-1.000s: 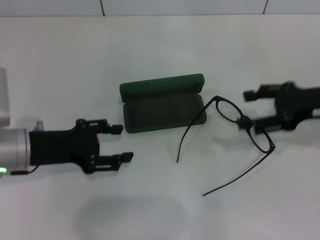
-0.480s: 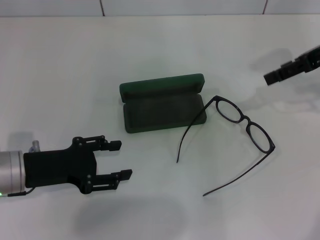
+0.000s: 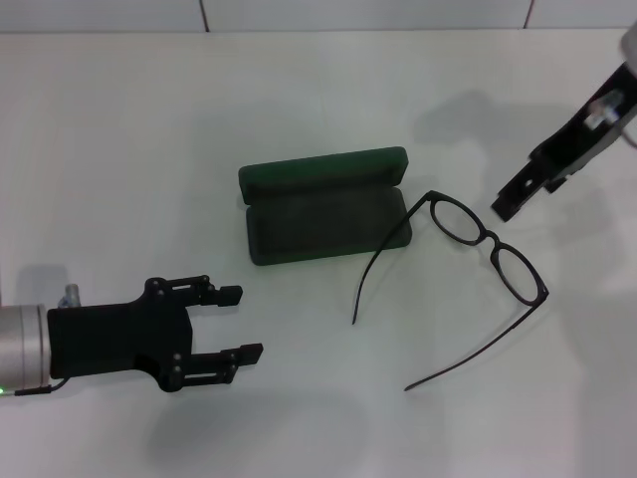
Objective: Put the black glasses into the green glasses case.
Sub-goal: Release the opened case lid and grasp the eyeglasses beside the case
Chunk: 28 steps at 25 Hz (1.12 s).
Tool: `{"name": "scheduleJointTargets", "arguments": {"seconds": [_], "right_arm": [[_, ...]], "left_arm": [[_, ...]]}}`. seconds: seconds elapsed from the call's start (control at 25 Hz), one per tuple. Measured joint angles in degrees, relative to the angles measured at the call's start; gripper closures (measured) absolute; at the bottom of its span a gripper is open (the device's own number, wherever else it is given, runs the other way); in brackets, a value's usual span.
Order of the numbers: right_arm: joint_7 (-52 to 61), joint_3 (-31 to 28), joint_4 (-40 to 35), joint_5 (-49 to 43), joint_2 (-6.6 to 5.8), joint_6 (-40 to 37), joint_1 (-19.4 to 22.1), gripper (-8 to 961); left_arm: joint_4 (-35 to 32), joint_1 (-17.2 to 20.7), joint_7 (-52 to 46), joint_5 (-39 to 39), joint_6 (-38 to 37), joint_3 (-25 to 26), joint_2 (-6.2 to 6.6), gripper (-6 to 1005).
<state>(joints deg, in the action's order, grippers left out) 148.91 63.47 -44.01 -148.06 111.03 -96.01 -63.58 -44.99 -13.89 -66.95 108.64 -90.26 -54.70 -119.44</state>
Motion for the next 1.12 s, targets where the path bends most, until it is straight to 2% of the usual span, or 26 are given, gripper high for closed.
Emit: {"name": "scheduleJointTargets", "arguments": {"seconds": [0.16,0.36,0.56,0.92,1.12], "right_arm": [[1.1,2.7,0.7,-0.8,2.22,1.9,-0.7,99],[2.4,4.2,2.9,-2.6,4.02,4.2,-1.0,103],[3.1,5.4,5.9,-3.0,4.59,7.1,-1.0,109],[3.4,6.8,6.4,-1.9,5.14,11.4,-0.2,120],[4.3,13.2,6.5,1.3,5.17,12.4,-0.2,125]], "left_arm": [[0.0,0.1,0.0,0.0,0.0,0.0,0.00,277],[0.0,0.2,0.0,0.2,0.0,-0.1,0.00,278],[0.0,0.1,0.1,0.3,0.0,-0.1,0.00,278],[0.1,0.1,0.1,0.3,0.0,-0.1,0.00,280],[0.1,0.1,0.1,0.3,0.0,-0.1,0.00,281]]}}
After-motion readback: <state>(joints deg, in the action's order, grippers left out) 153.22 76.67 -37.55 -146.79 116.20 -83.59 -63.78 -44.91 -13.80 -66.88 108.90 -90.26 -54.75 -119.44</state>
